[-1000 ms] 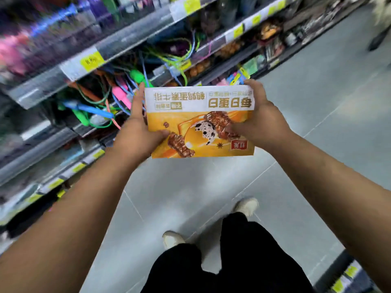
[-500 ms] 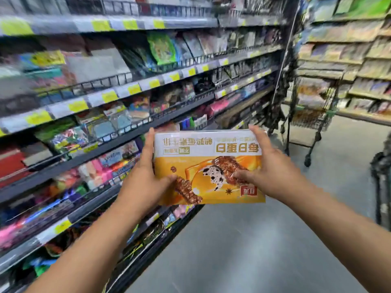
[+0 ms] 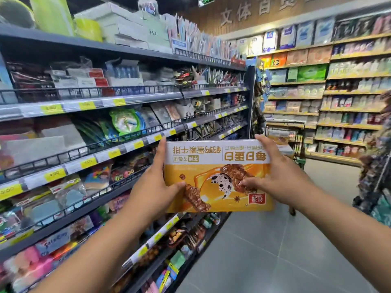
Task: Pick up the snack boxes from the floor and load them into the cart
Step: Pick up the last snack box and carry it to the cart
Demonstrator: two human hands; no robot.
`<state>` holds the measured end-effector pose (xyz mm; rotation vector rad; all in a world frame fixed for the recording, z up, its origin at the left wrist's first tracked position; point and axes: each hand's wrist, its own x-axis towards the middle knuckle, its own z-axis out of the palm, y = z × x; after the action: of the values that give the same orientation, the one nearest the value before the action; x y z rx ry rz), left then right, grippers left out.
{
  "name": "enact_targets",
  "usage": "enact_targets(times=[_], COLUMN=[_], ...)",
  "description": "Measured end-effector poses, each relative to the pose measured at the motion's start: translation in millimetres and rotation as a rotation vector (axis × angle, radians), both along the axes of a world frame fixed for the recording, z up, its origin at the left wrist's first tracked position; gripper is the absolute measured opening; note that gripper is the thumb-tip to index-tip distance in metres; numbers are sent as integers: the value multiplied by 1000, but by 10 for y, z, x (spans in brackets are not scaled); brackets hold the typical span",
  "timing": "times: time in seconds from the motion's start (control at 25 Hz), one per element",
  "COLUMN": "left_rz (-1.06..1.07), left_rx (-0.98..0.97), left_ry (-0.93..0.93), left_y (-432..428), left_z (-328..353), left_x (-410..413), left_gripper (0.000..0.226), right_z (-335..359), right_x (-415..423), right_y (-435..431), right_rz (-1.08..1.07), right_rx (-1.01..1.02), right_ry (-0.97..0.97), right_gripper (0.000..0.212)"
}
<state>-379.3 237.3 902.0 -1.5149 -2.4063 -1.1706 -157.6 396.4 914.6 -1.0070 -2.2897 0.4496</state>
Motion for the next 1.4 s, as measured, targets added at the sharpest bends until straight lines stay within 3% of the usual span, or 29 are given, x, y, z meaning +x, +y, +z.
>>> enact_targets(times=[0.4,0.64,1.08,1.4], left_rz=[-200,-322,-255,-362], left_rx=[66,10,3,17], left_ry=[21,-12,-64,-31], left_y=[2572,4369,7570,10010], left_z=[360,244,106,-37], left_x=[-699,-590,-457,-827], left_gripper=[118,118,112,108], right_z=[335,138,188,-49], right_x=[-472,-281,-229,-503], right_y=[2172,3640,6882,9094], right_rz=[-209,-326,-338,-445], right_rx=[78,35,41,49], right_ry=[30,36,-36,22], right_gripper=[114,112,108,105])
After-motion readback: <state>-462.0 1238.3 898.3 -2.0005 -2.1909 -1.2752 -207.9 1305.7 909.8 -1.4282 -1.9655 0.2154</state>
